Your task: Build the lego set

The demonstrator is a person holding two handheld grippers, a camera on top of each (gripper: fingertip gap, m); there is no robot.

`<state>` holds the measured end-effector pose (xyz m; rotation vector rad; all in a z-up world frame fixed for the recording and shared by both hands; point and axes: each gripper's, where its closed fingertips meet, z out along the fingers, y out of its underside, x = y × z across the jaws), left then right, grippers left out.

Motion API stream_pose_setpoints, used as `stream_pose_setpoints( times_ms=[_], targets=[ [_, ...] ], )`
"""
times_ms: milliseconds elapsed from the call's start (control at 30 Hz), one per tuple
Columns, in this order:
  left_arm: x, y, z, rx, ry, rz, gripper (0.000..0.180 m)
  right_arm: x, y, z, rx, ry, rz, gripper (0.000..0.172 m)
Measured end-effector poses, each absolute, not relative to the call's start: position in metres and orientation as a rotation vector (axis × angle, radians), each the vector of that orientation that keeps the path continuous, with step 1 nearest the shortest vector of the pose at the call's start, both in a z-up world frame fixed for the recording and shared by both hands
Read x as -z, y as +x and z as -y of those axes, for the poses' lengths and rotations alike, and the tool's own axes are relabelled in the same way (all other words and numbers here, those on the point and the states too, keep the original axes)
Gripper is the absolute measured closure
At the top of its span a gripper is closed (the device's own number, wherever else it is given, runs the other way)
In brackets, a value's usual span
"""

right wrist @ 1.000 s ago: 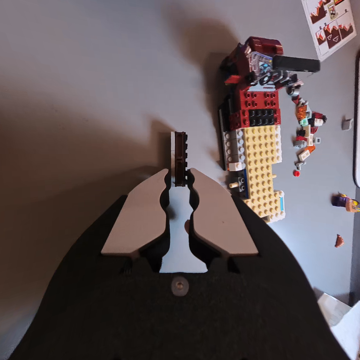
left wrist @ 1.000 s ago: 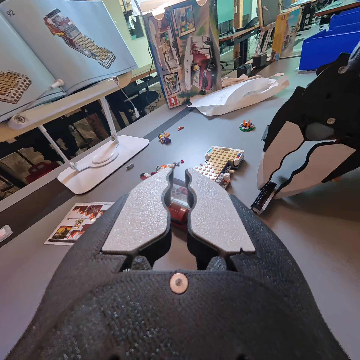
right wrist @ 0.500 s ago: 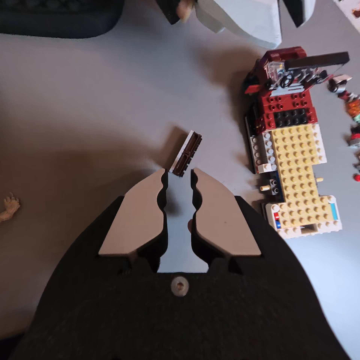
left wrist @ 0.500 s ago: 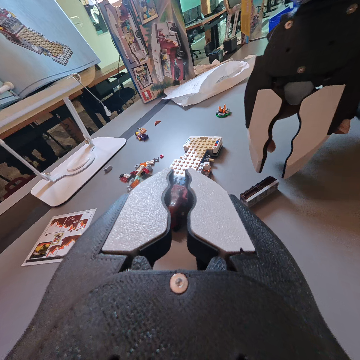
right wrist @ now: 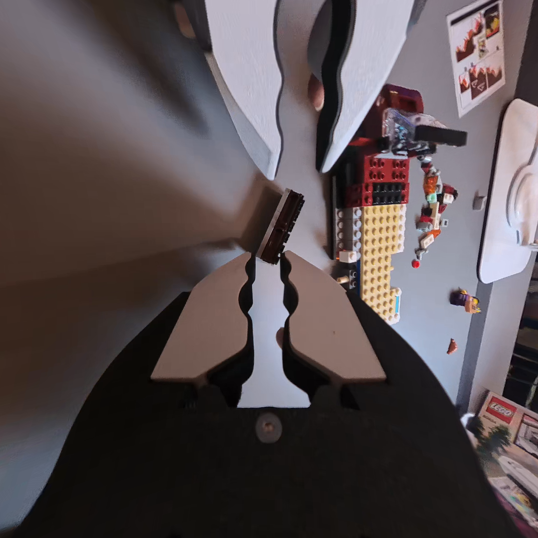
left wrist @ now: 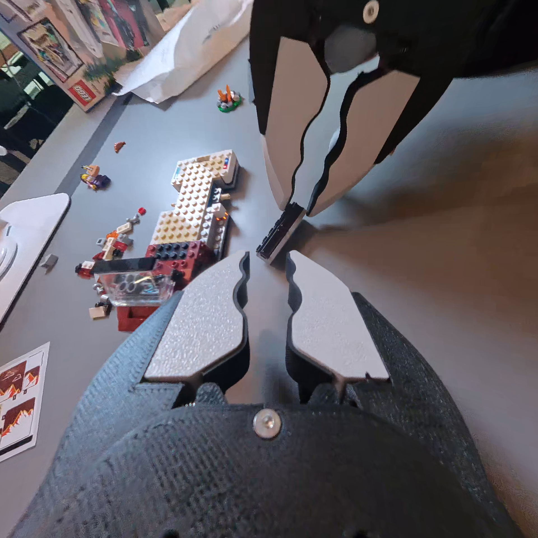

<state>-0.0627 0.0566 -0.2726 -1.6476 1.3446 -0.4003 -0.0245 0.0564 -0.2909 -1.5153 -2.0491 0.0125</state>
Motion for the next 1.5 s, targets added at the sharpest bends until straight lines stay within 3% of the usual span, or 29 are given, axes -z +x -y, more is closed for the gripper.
stream_pose_setpoints(
  times_ms=[367, 733, 900, 1000, 1500],
  targets=[
    [0.289, -0.065, -0.052, 0.338, -1.685, -1.442, 0.161, 0.281, -0.033, -0.039, -0.575, -1.696, 1.938, 0.148],
    [0.278, -0.084, -0.074, 0.314, -1.745, -1.276, 0.168, 0.285, -0.041, -0.028, -0.648, -1.650, 1.981, 0.146],
    [0.279, -0.085, -0.073, 0.330, -1.751, -1.294, 0.170, 0.289, -0.048, -0.050, -0.602, -1.533, 2.039, 0.115],
    [0.276, -0.086, -0.073, 0.332, -1.733, -1.289, 0.171, 0.291, -0.053, -0.049, -0.615, -1.463, 2.171, 0.108],
    [0.239, -0.113, -0.102, 0.378, -1.653, -1.004, 0.163, 0.302, -0.060, -0.041, -0.654, -1.397, 2.416, 0.119]
  ],
)
